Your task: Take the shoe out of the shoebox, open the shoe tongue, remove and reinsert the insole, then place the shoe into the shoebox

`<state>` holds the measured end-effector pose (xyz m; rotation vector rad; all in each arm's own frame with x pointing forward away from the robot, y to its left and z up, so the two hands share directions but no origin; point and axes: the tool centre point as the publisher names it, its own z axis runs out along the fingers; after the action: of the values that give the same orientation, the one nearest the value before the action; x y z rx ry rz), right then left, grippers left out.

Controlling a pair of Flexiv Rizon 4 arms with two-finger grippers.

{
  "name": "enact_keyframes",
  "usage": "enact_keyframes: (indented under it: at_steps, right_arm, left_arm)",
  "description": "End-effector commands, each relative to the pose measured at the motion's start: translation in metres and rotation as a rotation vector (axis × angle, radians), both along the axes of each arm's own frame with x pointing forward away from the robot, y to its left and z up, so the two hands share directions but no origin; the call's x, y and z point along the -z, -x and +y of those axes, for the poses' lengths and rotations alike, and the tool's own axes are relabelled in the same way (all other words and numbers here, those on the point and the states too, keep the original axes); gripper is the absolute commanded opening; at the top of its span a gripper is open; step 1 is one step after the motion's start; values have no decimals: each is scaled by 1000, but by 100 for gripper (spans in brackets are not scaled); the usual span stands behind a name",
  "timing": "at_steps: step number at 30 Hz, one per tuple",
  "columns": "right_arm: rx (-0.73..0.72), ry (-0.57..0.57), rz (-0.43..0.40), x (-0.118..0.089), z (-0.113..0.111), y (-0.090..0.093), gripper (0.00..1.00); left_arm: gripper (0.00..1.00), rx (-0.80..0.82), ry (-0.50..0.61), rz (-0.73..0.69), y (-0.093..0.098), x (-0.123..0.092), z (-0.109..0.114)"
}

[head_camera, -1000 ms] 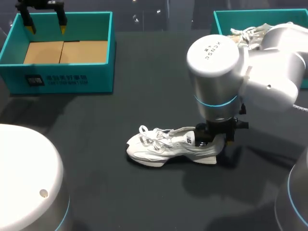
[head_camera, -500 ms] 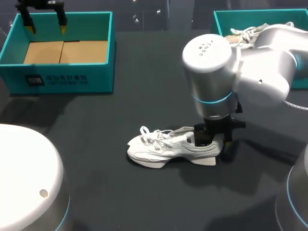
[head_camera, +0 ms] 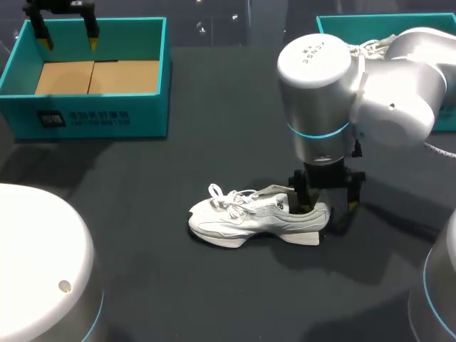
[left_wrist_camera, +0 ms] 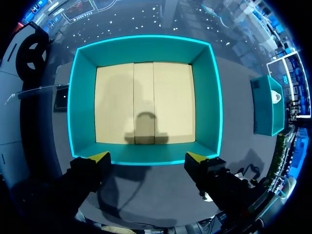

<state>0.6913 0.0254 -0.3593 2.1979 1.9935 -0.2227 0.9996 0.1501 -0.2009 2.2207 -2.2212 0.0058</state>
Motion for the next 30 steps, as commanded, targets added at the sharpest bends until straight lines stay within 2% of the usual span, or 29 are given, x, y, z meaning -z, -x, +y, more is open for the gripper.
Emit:
enact_keyframes:
  at_steps: [1,5,7,14,17,20,21,30]
  right_arm:
    - [-14,-72,-6,-29,-16,4,100]
    - [-85,-142,26,-60,-24,8,100]
    - [-158,-228,12,-73,-29,11,100]
    - [-396,-439,-17,-103,-48,16,100]
    - [-503,-566,-68,-111,-56,18,100]
    - [-670,-762,-162,-117,-66,21,100]
    - [-690,-755,-136,-117,-68,20,100]
    - [-690,-755,-136,-117,-68,20,100]
  left_arm:
    - [100,0,-1,1,0,0,0]
    - [100,0,-1,1,0,0,0]
    - [100,0,-1,1,0,0,0]
    - [100,0,-1,1,0,0,0]
    - [100,0,-1,1,0,0,0]
    - [100,0,-1,1,0,0,0]
    - [100,0,-1,1,0,0,0]
    - [100,0,-1,1,0,0,0]
